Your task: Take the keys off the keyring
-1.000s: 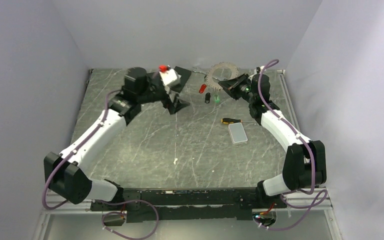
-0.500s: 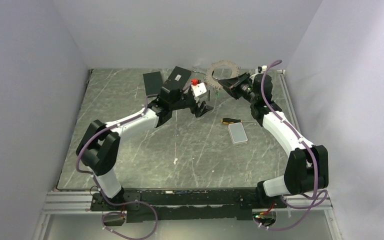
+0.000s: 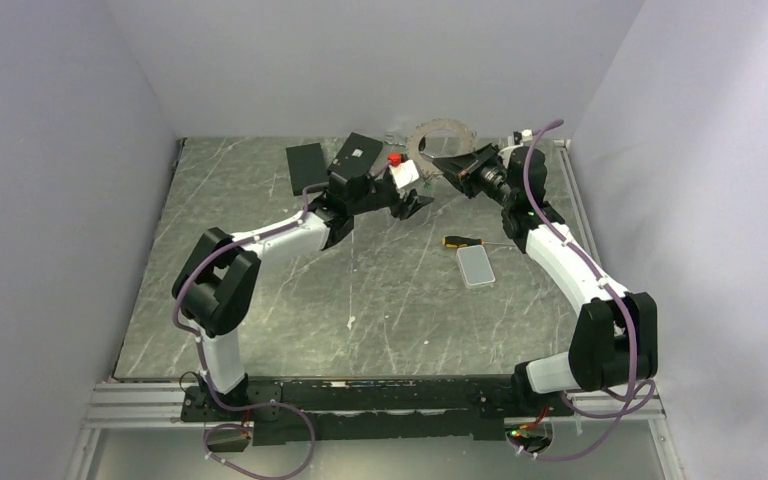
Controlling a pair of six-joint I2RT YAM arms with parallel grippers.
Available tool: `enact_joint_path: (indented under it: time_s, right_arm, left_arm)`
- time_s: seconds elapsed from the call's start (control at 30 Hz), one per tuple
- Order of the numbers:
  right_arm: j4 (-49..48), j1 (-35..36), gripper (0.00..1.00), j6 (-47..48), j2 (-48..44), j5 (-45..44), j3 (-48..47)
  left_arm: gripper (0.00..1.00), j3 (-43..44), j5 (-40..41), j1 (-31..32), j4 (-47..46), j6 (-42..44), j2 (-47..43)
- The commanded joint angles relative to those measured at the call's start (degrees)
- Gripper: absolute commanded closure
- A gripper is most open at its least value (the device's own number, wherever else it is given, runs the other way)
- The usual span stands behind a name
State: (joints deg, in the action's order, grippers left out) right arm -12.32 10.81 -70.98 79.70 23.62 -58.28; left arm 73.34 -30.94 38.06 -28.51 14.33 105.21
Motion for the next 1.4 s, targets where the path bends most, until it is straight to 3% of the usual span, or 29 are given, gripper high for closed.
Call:
enact_joint_path:
  time_s: [0.0,0.43,0.53,0.57,0.73,0.87,1.03,1.2,1.37]
  right_arm:
    - [-5.48,0.06,1.00,-1.52,-2.54,1.79,-1.89]
    - [-5.93,0.02,1.00,-1.62,-2.55,1.78,-1.57]
    - [-5.93,-0.08,1.00,-1.62,-2.52,1.65,-1.40]
    - [-5.88,-0.04,1.00,-1.55,-2.47,1.55,-1.51]
    - [-5.58,-0.28,1.00,-0.21,-2.49,0.77,-1.24]
    - [-7.73,-0.63,1.00,3.04,-2.62,-0.03,1.12]
    - [-12.02,-0.60,1.00,10.24,-3.03,2.50,5.47]
    - [-15.21,0.21,1.00,14.65,-2.66,5.89,9.34]
    - [-14.21,2.58,1.00,17.84,-2.13,7.34,11.16]
  left_arm:
    - [0.49,4.24,-0.99,-0.20,-3.65,0.87,1.56]
    - [0.71,2.52,-1.76,-0.11,-2.18,1.07,0.50]
    - [0.97,1.90,-1.03,-0.14,-1.53,1.34,-0.30]
    - [1.00,1.56,-0.82,-0.14,-1.37,1.32,-0.61]
    - [1.00,0.64,-2.20,-0.18,1.80,1.43,-2.77]
    - [1.00,2.20,-3.51,-0.01,13.22,1.29,-5.84]
    - [1.00,8.20,2.49,-0.40,37.83,-2.51,-8.49]
    - [1.00,8.10,-0.77,-0.87,47.16,-2.32,-12.04]
    - [1.00,17.21,-0.83,-0.90,62.66,-1.45,-9.01]
